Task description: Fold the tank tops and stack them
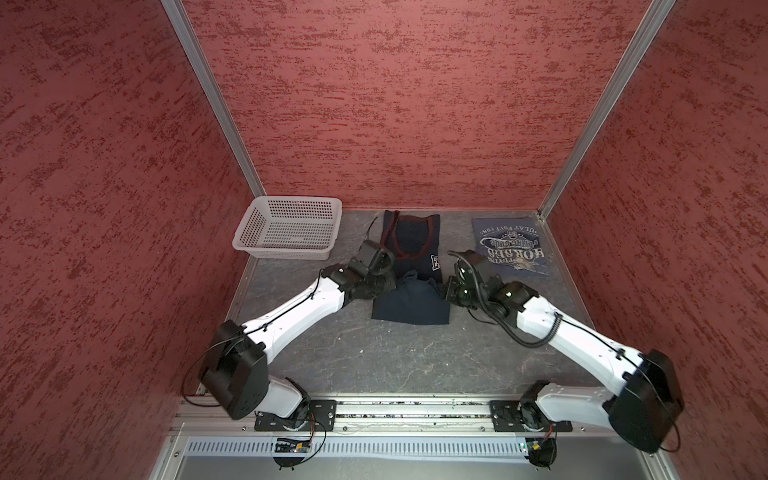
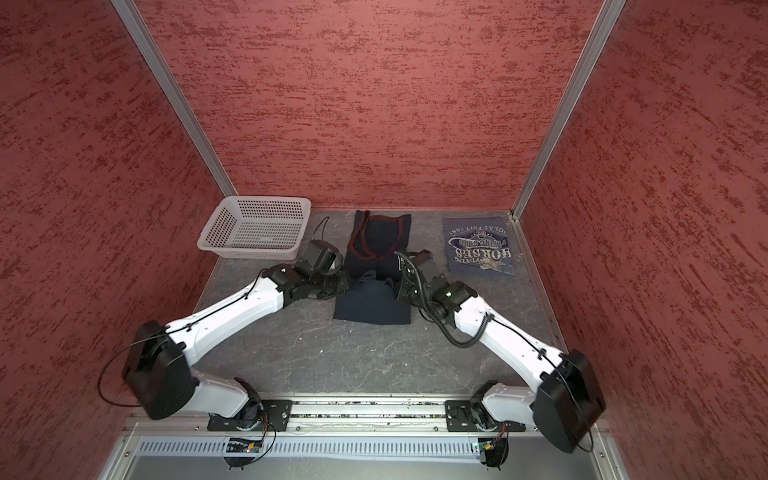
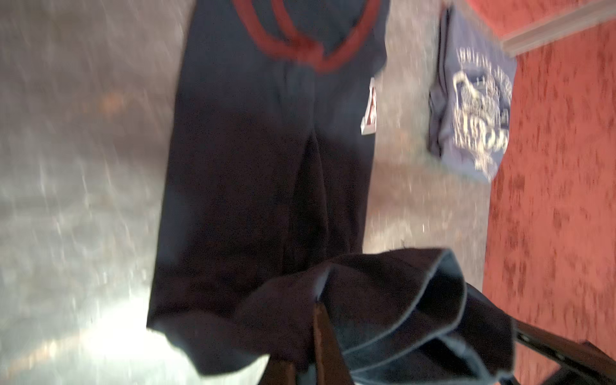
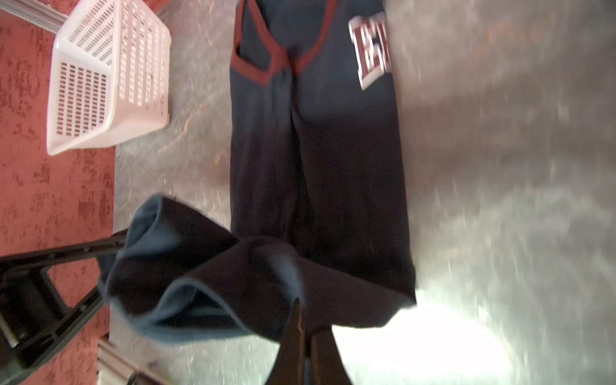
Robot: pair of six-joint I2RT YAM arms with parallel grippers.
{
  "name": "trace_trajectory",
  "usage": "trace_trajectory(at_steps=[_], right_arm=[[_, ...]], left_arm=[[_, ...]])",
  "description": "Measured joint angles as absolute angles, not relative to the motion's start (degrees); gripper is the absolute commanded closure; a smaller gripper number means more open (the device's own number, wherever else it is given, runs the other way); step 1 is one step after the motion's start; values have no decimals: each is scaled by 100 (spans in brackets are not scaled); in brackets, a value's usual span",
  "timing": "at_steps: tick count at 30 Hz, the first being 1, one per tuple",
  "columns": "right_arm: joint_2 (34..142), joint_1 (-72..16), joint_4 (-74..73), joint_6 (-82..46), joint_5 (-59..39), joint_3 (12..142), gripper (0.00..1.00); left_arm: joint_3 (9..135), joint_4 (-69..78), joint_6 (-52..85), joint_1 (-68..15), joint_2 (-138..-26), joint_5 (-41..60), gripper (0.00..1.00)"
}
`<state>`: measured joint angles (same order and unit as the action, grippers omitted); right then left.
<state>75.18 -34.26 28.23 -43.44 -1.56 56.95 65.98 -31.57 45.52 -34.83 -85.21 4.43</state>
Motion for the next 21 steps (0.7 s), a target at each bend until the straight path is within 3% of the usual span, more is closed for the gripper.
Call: trace_trajectory(at_steps=[10,13,16,18,21], right_arm=[[9859,-2318,2209,-3039,-666,7207,100],[10287,-2152,2104,-2899,-823,7485,97],[10683,-2045,2010,-2805,-950,7714,72],[10954,-1999,1981,-2759,-989,7872,55],[11292,-1931,2023,-2722,-976,8117,33]], left_arm=[[8315,-2775,3909,-2456,-10842,1066,88],[8683,-2703,3815,-2318,-11345,1229,80],[9024,-2700,3791,-2217,-11784,1326,65],[9240,-2744,3787,-2169,-12036,1343,45],[9603,-2969,3795,-2104,-12344,1291,35]])
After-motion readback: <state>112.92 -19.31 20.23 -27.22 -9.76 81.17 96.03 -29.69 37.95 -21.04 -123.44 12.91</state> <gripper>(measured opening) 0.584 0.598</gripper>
